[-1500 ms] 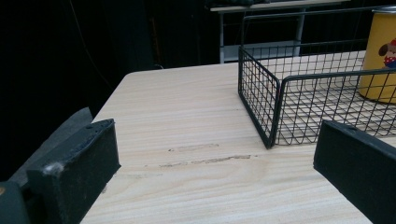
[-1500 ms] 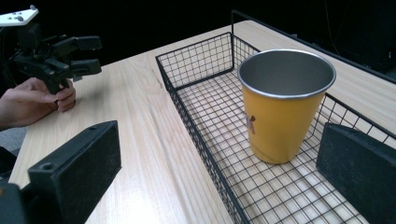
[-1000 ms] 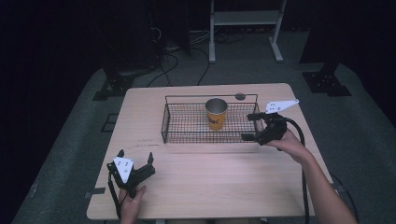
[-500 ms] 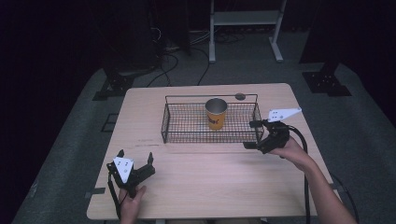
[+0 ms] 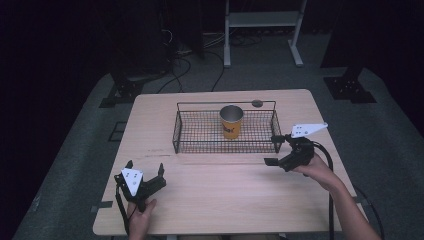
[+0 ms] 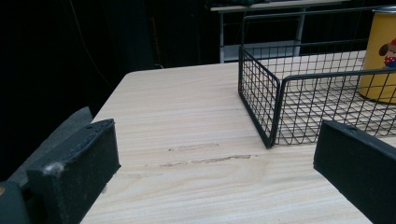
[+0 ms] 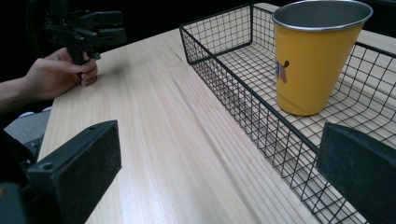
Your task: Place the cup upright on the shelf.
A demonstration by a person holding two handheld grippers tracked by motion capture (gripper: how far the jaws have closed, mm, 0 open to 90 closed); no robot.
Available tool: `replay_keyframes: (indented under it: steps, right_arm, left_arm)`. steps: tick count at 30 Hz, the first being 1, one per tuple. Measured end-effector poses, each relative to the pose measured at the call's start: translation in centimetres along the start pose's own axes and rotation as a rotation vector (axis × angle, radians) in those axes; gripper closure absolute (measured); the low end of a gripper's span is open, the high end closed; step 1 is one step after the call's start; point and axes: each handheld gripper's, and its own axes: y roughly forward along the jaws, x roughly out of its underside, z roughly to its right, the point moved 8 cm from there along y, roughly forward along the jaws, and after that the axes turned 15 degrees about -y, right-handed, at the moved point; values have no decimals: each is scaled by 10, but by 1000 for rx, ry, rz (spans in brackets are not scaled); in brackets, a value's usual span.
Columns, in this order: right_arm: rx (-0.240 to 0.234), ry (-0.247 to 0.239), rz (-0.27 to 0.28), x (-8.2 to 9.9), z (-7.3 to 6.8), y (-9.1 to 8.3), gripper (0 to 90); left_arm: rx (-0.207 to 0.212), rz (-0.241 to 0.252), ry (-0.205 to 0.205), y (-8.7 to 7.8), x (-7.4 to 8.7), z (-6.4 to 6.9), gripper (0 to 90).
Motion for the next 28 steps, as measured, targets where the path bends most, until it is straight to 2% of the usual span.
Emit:
replay_keyframes:
  steps: [2,15,17,24,28]
  right_arm:
    - [0,-3,-15,3,-1,0,0]
    - [19,2,-11,12,-11,-7,0]
    - [26,6,-14,14,-12,-8,22]
    - [32,14,16,18,-21,-11,44]
    - [37,9,42,18,-34,-15,44]
  left_arm:
    - [1,0,0,0,0,0,0]
    - [0,0,1,0,0,0,0]
    - [-1,-1,1,0,0,0,0]
    - [-4,-2,2,0,0,0,0]
    - [-7,-1,0,1,0,0,0]
